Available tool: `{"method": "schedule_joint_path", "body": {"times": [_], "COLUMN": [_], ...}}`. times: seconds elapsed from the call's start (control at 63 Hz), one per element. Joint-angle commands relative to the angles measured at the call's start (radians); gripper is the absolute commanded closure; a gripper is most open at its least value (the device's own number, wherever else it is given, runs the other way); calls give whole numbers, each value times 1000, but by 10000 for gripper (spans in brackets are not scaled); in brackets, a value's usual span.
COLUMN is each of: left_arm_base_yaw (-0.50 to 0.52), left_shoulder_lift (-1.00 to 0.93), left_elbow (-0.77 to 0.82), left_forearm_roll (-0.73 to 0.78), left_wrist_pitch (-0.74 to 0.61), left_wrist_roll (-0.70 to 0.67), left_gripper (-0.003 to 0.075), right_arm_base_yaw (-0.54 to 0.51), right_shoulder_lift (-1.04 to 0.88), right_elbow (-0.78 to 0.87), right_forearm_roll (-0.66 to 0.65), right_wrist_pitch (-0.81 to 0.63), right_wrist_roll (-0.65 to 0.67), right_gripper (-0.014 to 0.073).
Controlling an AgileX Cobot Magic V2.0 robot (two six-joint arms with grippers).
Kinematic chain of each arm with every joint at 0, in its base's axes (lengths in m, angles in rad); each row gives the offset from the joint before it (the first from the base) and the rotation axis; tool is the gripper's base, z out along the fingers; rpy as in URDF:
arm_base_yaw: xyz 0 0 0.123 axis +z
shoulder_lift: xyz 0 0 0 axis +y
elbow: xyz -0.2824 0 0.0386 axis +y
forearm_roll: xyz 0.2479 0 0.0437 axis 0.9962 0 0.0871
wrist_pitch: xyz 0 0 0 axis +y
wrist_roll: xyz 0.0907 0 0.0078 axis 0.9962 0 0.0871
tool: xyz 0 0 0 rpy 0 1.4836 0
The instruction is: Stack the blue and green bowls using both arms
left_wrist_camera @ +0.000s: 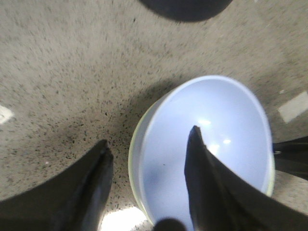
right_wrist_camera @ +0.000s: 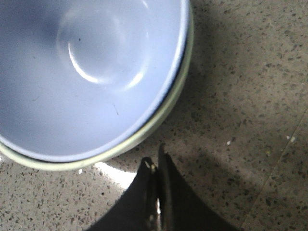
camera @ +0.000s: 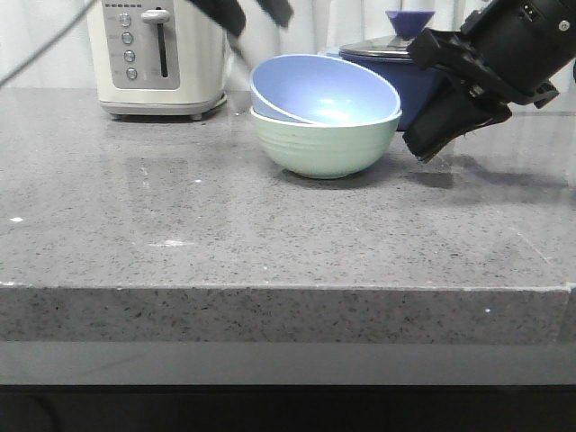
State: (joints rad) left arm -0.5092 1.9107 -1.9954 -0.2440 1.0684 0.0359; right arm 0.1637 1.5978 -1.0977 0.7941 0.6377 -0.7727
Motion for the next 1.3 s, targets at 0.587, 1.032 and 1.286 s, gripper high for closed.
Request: {"method": "schedule_joint_path", "body": {"times": [0.587, 1.032, 1.286], "left_arm_base_yaw": [-4, -4, -4], "left_shoulder_lift": [-708, -1075, -1179], "left_elbow": [653, 961, 976], "left_forearm_roll": [119, 236, 298], "left_wrist_pitch": [-227, -226, -168], "left_wrist_roll": [-2, -109, -163], "left_gripper": [373, 373, 373], "right_arm_base_yaw": [0, 0, 0], "right_shoulder_lift": [-38, -98, -303], "right_elbow": [-23, -27, -27], "right_forearm_roll": [39, -8, -350], "right_wrist_pitch": [-19, 100, 169], "right_wrist_roll": [-8, 44, 405], "right_gripper": [657, 648, 648]}}
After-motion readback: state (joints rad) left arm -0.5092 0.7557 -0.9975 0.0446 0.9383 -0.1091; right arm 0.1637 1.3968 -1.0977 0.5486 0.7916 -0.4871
